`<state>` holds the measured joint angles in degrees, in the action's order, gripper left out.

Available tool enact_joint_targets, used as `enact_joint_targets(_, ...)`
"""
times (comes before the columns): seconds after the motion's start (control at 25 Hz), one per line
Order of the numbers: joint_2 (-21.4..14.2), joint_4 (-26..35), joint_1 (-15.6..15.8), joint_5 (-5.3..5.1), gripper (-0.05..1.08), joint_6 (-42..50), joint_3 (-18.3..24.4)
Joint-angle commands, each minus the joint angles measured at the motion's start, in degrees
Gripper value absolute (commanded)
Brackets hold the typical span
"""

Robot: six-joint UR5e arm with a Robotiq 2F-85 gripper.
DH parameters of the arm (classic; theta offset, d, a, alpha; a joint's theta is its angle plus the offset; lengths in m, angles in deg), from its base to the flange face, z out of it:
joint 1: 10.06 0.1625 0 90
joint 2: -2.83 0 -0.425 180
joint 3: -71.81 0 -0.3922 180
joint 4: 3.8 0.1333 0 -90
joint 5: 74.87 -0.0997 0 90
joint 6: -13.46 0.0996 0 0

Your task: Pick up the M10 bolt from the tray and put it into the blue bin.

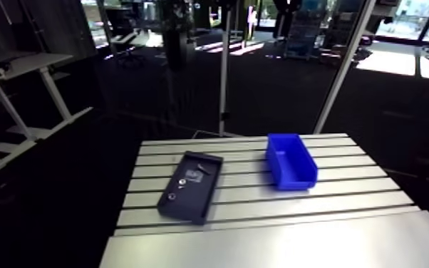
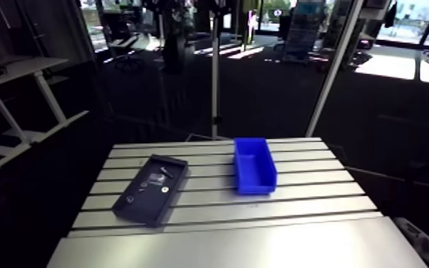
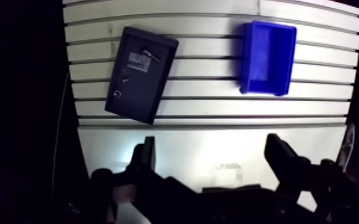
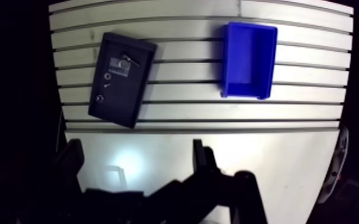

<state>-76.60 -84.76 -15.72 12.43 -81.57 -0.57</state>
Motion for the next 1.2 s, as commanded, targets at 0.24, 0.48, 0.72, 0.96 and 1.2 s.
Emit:
enact_joint_targets(0.24, 3.19, -3.11, 4.52, -0.16, 0.01, -8.9, -0.69)
enact_joint_targets(0.48, 3.02, -6.63, 4.96, 0.02, 0.01, -20.24, -4.82)
enact_joint_targets(0.72, 2.93, -12.25, 4.96, 0.11, 0.01, -30.0, -10.36)
enact_joint_targets(0.96, 3.89, -18.67, 5.66, 0.72, 0.01, -34.13, -14.76)
enact_joint_targets(1.2, 8.47, -20.16, 8.74, 4.5, 0.01, -33.95, -14.58)
